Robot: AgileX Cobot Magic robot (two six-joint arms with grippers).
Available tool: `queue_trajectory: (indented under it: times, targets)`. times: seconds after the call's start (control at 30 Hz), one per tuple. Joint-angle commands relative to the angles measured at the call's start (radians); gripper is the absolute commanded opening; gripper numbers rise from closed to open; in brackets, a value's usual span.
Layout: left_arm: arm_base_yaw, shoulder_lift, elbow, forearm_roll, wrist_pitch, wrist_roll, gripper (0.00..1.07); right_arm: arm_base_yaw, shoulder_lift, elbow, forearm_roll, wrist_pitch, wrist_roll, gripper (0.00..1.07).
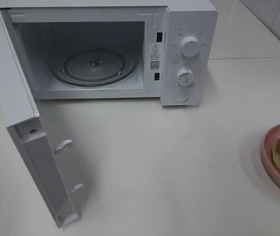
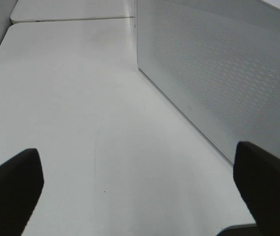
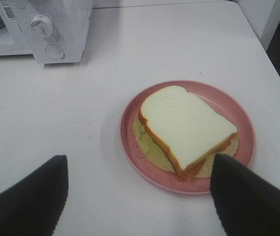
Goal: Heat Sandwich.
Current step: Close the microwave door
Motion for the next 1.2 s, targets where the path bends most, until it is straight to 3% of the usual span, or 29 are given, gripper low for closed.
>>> queue_trajectory:
  times: [0.03,0.5,0.83,0.93,0.97,1.0,1.1,1.13,1.17,1.2]
  targets:
    - [0.002,-0.020,0.003,-0.004,0.000,0.003,1.04,-0.008,-0.025,0.002,0.000,-0.008,-0.006,0.76]
    - [0.002,0.019,-0.010,-0.004,-0.016,0.005,1.03,-0.008,-0.025,0.002,0.000,-0.008,-0.006,0.76]
    - [0.002,0.180,-0.027,0.024,-0.166,0.006,0.89,-0.008,-0.025,0.002,-0.001,-0.008,-0.006,0.76]
    - [0.002,0.239,-0.018,0.029,-0.259,0.006,0.70,-0.008,-0.025,0.002,-0.001,-0.008,-0.006,0.76]
    - [0.002,0.277,-0.005,0.029,-0.296,0.006,0.59,-0.008,-0.025,0.002,-0.001,-0.008,-0.006,0.76]
    - [0.002,0.277,-0.005,0.029,-0.296,0.006,0.59,-0.008,-0.025,0.002,-0.001,-0.008,-0.006,0.76]
    - [0.002,0.338,0.017,0.031,-0.360,0.006,0.41,-0.008,-0.025,0.002,-0.001,-0.008,-0.006,0.76]
    - [0.002,0.383,0.037,0.031,-0.416,0.006,0.26,-0.008,-0.025,0.002,-0.001,-0.008,-0.006,0.76]
    - [0.002,0.383,0.037,0.031,-0.416,0.006,0.26,-0.008,-0.025,0.002,-0.001,-0.008,-0.006,0.76]
    - [0.002,0.401,0.049,0.031,-0.444,0.006,0.19,-0.008,-0.025,0.002,-0.001,-0.008,-0.006,0.76]
